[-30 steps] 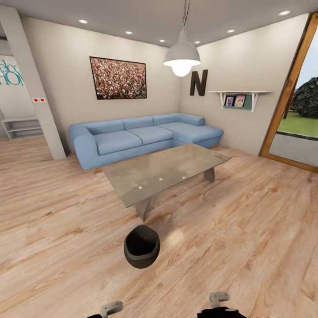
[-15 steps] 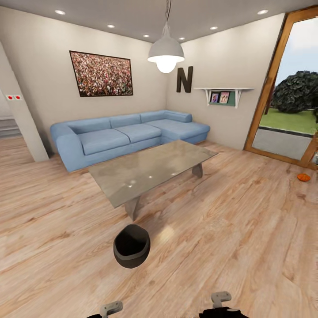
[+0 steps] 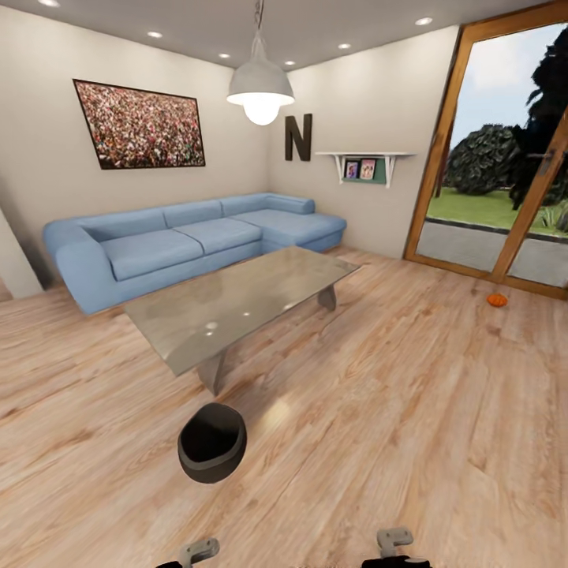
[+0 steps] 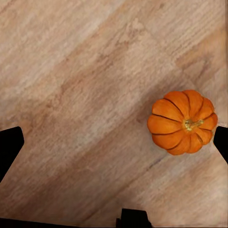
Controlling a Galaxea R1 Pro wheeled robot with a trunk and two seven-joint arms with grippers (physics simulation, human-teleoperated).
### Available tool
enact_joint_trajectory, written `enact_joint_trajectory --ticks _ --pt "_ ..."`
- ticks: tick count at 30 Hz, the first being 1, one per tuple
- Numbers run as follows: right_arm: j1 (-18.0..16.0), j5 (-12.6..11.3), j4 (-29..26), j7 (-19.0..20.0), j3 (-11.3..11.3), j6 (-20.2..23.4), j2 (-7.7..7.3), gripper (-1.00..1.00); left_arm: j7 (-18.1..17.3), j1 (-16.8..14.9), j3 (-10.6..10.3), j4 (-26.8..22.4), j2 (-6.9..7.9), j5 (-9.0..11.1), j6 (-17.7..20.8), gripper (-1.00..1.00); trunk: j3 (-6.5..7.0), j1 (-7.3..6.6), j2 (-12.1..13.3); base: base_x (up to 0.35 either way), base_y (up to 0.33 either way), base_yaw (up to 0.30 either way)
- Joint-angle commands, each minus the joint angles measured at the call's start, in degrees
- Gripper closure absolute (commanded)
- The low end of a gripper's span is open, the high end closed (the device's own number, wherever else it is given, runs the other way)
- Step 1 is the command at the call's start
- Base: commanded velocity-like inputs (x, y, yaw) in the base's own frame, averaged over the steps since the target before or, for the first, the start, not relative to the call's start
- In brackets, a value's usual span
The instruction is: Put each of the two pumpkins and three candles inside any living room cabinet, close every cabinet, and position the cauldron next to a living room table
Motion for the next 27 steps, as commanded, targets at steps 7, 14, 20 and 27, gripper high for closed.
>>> enact_joint_trajectory --ticks 7,14,20,27 --pt "0.2 0.0 -0.1 0.0 -0.1 0.0 -0.13 -1.0 0.0 0.0 0.0 0.0 0.02 0.0 0.0 -1.0 -0.39 0.0 0.0 0.0 0.0 -0.239" --pt "0.2 0.0 -0.1 0.0 -0.1 0.0 -0.1 -1.0 0.0 0.0 0.0 0.0 0.01 0.0 0.0 -1.0 -0.78 0.0 0.0 0.0 0.0 -0.239" --pt "0.2 0.0 -0.1 0.0 -0.1 0.1 -0.16 -1.0 0.0 0.0 0.0 0.0 0.02 0.0 0.0 -1.0 -1.12 0.0 0.0 0.0 0.0 -0.239" --pt "0.2 0.0 0.0 0.0 -0.1 0.1 -0.14 -1.0 0.0 0.0 0.0 0.0 0.02 0.0 0.0 -1.0 -1.51 0.0 0.0 0.0 0.0 -0.238"
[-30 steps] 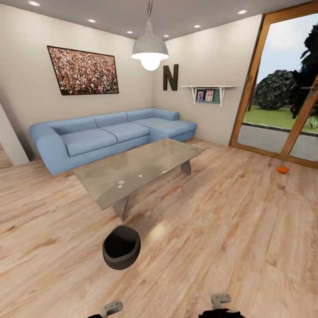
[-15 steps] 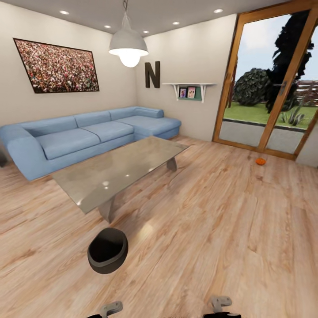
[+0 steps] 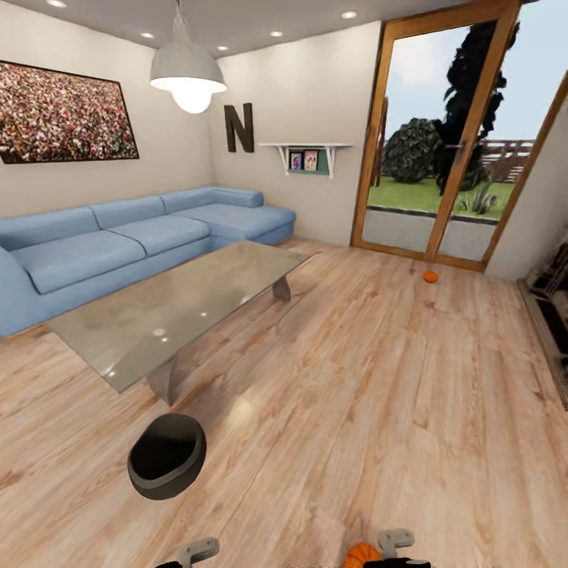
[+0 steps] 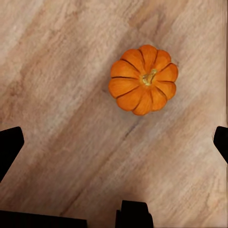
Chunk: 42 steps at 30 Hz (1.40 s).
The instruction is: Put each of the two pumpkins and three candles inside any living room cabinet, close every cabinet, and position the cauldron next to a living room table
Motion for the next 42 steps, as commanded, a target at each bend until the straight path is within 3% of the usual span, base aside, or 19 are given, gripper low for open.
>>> enact_joint_trajectory --ticks 1,42 --pt "0.0 0.0 0.0 0.0 0.0 0.0 -0.01 -1.0 0.0 0.0 0.0 0.0 0.0 0.0 0.0 -1.0 -0.06 0.0 0.0 0.0 0.0 -0.235" --pt "0.5 -0.1 0.0 0.1 -0.2 -0.1 -0.05 -1.0 0.0 0.1 0.1 0.0 -0.16 0.0 0.0 -1.0 -2.78 0.0 0.0 0.0 0.0 -0.2"
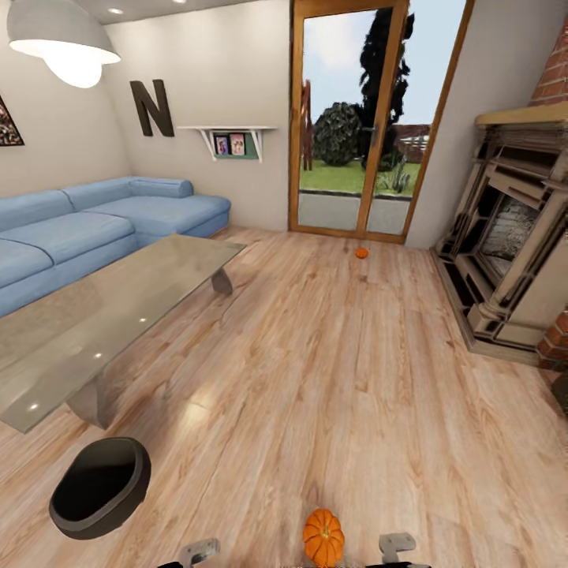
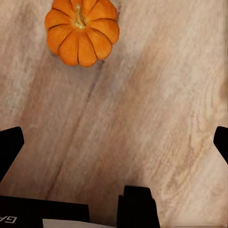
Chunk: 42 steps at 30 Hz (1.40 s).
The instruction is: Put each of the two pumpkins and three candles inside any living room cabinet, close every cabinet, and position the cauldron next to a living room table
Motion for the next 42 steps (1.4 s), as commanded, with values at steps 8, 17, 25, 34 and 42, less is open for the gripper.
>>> enact_joint_trajectory --ticks 8,17,25,34,42 --pt "0.0 0.0 -0.1 0.0 0.0 0.3 -0.19 -1.0 0.0 0.0 0.0 0.0 0.04 0.0 0.0 -1.0 -0.67 0.0 0.0 0.0 0.0 -0.077" --pt "0.0 0.0 -0.2 0.0 0.0 0.5 -0.16 -1.0 0.0 0.0 0.0 0.0 0.07 0.1 0.0 -1.0 -1.48 0.0 0.0 0.0 0.0 -0.001" --pt "0.0 0.0 -0.2 0.0 0.1 0.4 -0.18 -1.0 0.0 0.0 0.0 0.0 0.07 0.1 0.0 -1.0 -2.2 0.0 0.0 0.0 0.0 0.0" --pt "0.0 0.2 0.0 0.1 0.2 0.2 -0.23 -1.0 0.0 0.0 0.0 0.0 0.06 0.1 0.0 -1.0 -2.58 0.0 0.0 0.0 0.0 0.0" --pt "0.0 0.4 0.0 0.1 0.3 0.0 -0.06 -1.0 0.0 0.0 0.0 0.0 0.07 0.1 0.0 -1.0 -2.59 0.0 0.0 0.0 0.0 0.0"
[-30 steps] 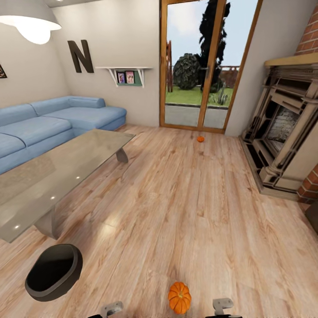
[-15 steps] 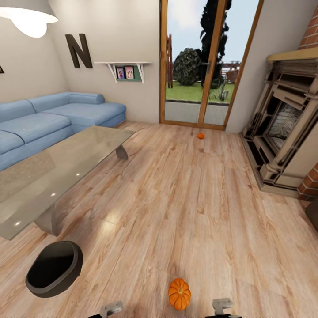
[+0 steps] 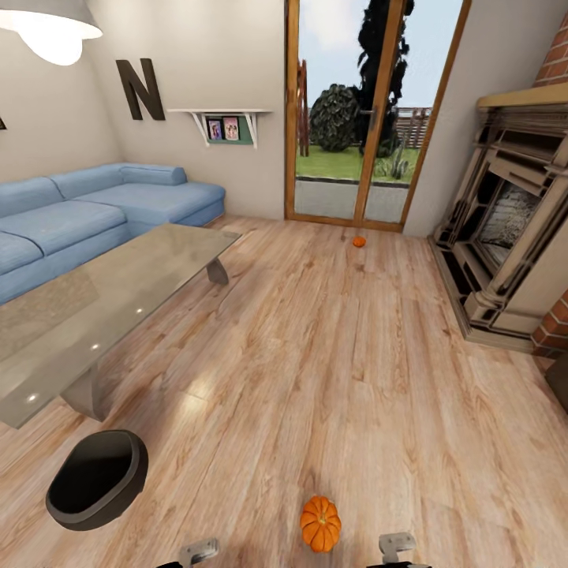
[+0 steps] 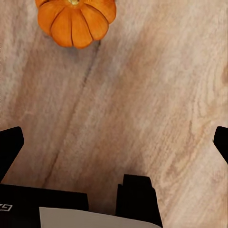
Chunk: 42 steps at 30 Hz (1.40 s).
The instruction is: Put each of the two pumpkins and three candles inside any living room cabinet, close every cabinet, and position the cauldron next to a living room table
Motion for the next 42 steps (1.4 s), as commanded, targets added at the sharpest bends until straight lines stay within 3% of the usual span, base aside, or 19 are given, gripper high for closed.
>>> enact_joint_trajectory --ticks 1,42 --pt "0.0 0.0 -0.1 0.0 0.0 0.0 0.03 -1.0 0.0 0.0 0.0 0.0 0.0 0.0 0.0 -1.0 0.0 0.0 0.0 0.0 0.0 0.0" --pt "1.1 -0.4 0.0 0.1 -0.1 -2.0 0.09 -1.0 0.0 0.0 0.1 0.1 0.18 0.1 -0.1 -1.0 2.49 0.0 0.0 0.0 0.0 -0.202"
